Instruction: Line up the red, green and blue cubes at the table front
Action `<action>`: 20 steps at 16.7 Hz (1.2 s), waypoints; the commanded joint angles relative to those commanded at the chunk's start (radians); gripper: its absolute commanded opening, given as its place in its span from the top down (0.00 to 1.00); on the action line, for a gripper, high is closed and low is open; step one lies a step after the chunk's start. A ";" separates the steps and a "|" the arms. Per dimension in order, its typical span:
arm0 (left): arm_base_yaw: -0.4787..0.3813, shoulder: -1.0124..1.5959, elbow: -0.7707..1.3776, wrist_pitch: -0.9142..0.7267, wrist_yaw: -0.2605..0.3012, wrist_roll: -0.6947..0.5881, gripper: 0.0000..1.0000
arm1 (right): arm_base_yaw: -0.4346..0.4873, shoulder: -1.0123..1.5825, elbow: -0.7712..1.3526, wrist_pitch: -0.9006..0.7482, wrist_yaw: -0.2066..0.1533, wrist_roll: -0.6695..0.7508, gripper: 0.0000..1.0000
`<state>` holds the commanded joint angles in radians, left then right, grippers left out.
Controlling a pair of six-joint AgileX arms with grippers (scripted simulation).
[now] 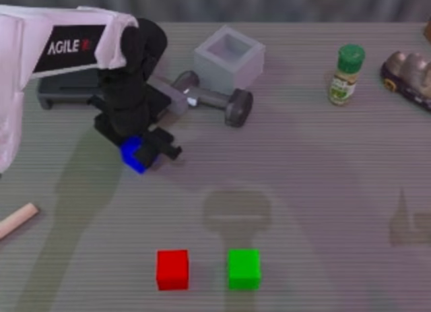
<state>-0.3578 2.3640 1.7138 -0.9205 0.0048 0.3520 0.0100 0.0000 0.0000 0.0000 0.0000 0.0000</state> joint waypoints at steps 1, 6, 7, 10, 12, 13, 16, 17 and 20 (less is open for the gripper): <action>0.000 0.000 0.000 0.000 0.000 0.000 1.00 | 0.000 0.000 0.000 0.000 0.000 0.000 0.00; 0.008 -0.037 0.056 -0.082 0.004 -0.003 1.00 | 0.000 0.000 0.000 0.000 0.000 0.000 0.00; 0.012 -0.050 0.079 -0.126 0.003 -0.004 1.00 | 0.000 0.000 0.000 0.000 0.000 0.000 0.00; 0.019 -0.087 0.138 -0.221 0.003 -0.004 1.00 | 0.000 0.000 0.000 0.000 0.000 0.000 0.00; 0.020 -0.095 0.147 -0.233 0.003 -0.004 1.00 | 0.000 0.000 0.000 0.000 0.000 0.000 0.00; 0.020 -0.095 0.147 -0.233 0.003 -0.004 1.00 | 0.000 0.000 0.000 0.000 0.000 0.000 0.00; 0.006 -0.090 0.149 -0.232 0.002 -0.015 1.00 | 0.000 0.000 0.000 0.000 0.000 0.000 0.00; -0.008 -0.086 0.154 -0.236 0.002 -0.036 1.00 | 0.000 0.000 0.000 0.000 0.000 0.000 0.00; -0.082 -0.070 0.180 -0.252 0.000 -0.161 1.00 | 0.000 0.000 0.000 0.000 0.000 0.000 0.00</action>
<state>-0.4401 2.2936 1.8936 -1.1724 0.0049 0.1910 0.0100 0.0000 0.0000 0.0000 0.0000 0.0000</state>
